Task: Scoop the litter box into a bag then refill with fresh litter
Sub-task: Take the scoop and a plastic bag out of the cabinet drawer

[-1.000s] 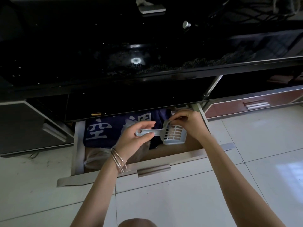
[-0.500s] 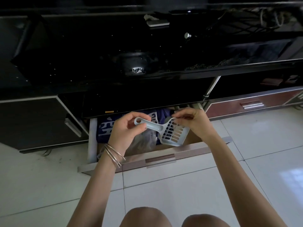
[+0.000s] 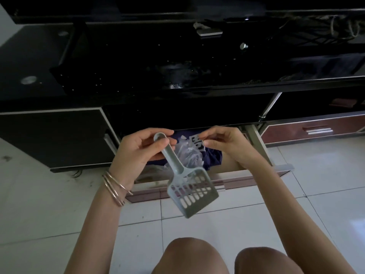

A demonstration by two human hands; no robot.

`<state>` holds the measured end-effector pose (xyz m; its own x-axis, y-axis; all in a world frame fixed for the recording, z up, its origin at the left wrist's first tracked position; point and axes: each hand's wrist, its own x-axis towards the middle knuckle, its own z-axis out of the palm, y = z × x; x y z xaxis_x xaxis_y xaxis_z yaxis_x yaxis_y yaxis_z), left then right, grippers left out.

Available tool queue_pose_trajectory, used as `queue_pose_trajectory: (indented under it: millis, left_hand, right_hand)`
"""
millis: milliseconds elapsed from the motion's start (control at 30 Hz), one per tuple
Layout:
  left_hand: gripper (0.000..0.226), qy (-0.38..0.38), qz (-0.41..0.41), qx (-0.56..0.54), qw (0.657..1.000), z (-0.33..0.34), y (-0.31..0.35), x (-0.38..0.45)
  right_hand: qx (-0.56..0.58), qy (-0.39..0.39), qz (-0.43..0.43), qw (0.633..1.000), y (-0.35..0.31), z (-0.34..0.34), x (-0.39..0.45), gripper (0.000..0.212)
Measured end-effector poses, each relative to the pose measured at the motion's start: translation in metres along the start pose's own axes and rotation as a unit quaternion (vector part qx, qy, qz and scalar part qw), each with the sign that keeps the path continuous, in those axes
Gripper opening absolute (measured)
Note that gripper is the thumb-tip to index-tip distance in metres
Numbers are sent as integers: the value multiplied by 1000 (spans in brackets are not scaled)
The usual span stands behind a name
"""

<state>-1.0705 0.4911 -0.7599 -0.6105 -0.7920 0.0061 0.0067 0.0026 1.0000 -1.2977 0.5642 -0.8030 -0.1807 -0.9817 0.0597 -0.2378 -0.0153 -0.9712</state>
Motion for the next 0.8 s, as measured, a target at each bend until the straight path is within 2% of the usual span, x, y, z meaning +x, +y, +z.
queue_pose_trajectory:
  millis: [233, 367, 467, 567, 633, 800]
  left_hand:
    - [19, -25, -101, 66, 992, -8, -43, -11]
    - [20, -30, -118, 85, 989, -9, -59, -12]
    - [20, -31, -123, 87, 988, -10, -64, -11]
    - [19, -32, -134, 87, 987, -10, -68, -9]
    - [18, -33, -141, 82, 986, -10, -70, -8]
    - [17, -35, -146, 71, 986, -5, -70, -8]
  right_hand:
    - [-186, -26, -12, 982, 65, 25, 28, 33]
    - [-296, -48, 17, 954, 90, 36, 43, 50]
    - [-317, -60, 44, 946, 103, 42, 51, 60]
    - [-312, 0, 77, 947, 113, 44, 53, 50]
    - [-283, 30, 69, 956, 109, 44, 51, 39]
    - [-236, 32, 14, 971, 73, 31, 32, 23]
